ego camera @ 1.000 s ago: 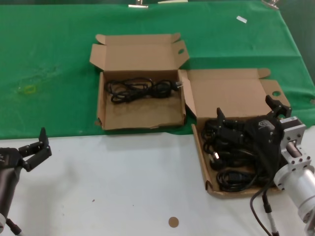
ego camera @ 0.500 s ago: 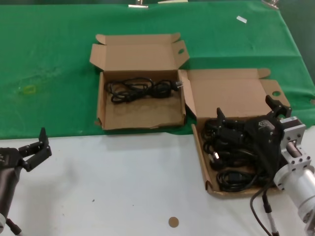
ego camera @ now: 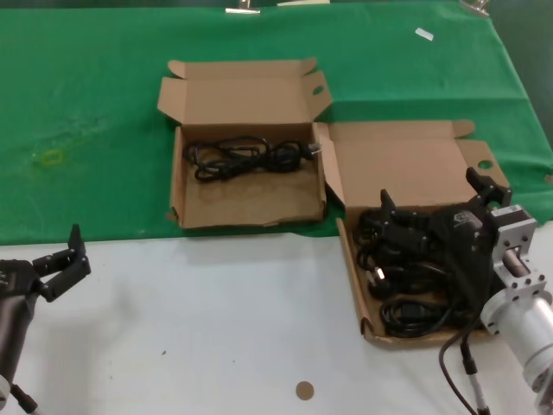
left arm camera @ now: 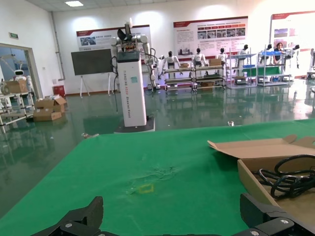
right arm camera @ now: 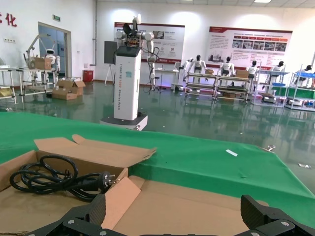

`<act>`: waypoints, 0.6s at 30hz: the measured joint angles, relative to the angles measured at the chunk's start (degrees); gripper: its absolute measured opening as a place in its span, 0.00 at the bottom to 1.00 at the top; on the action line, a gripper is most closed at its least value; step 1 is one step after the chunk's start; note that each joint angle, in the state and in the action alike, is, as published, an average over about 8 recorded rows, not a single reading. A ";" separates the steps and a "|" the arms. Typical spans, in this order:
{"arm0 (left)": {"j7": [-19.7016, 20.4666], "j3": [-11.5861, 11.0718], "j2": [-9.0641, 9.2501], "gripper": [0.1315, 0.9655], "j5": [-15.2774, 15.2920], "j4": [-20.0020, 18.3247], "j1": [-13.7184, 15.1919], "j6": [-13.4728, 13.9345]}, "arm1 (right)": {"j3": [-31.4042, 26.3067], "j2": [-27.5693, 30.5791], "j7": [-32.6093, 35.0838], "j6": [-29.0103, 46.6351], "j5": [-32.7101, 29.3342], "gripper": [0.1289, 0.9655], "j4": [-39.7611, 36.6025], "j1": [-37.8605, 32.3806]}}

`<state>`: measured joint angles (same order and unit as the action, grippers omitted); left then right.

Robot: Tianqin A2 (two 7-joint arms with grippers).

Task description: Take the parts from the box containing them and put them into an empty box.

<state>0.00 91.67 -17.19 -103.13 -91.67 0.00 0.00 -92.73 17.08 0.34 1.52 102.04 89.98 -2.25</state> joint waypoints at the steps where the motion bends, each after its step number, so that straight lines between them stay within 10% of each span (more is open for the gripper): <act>1: 0.00 0.00 0.00 1.00 0.00 0.00 0.00 0.00 | 0.00 0.00 0.00 0.00 0.00 1.00 0.00 0.00; 18: 0.00 0.00 0.00 1.00 0.00 0.00 0.00 0.00 | 0.00 0.00 0.00 0.00 0.00 1.00 0.00 0.00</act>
<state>0.00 91.67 -17.19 -103.13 -91.67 0.00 0.00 -92.73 17.08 0.34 1.52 102.04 89.98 -2.25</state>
